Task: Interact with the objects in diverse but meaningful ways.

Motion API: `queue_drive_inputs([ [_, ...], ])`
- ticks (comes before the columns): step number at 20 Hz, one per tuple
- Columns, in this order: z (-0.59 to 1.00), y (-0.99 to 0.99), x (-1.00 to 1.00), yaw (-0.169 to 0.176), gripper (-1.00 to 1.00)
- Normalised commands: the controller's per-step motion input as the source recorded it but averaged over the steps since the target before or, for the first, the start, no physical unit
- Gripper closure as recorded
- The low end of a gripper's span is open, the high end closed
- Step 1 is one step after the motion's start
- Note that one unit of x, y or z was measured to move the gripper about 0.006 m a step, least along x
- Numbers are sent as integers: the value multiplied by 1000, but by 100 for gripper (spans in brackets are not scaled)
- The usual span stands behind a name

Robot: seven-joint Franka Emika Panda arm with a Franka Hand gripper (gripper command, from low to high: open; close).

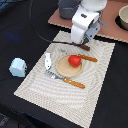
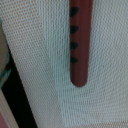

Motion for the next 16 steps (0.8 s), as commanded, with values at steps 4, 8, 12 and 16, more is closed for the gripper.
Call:
queue_drive_inputs([
  [4, -362, 274, -258, 25, -100],
  [8, -275, 229, -302, 17, -100],
  [12, -216, 180, -321, 3, 100],
  [16, -204, 172, -296, 0, 100],
])
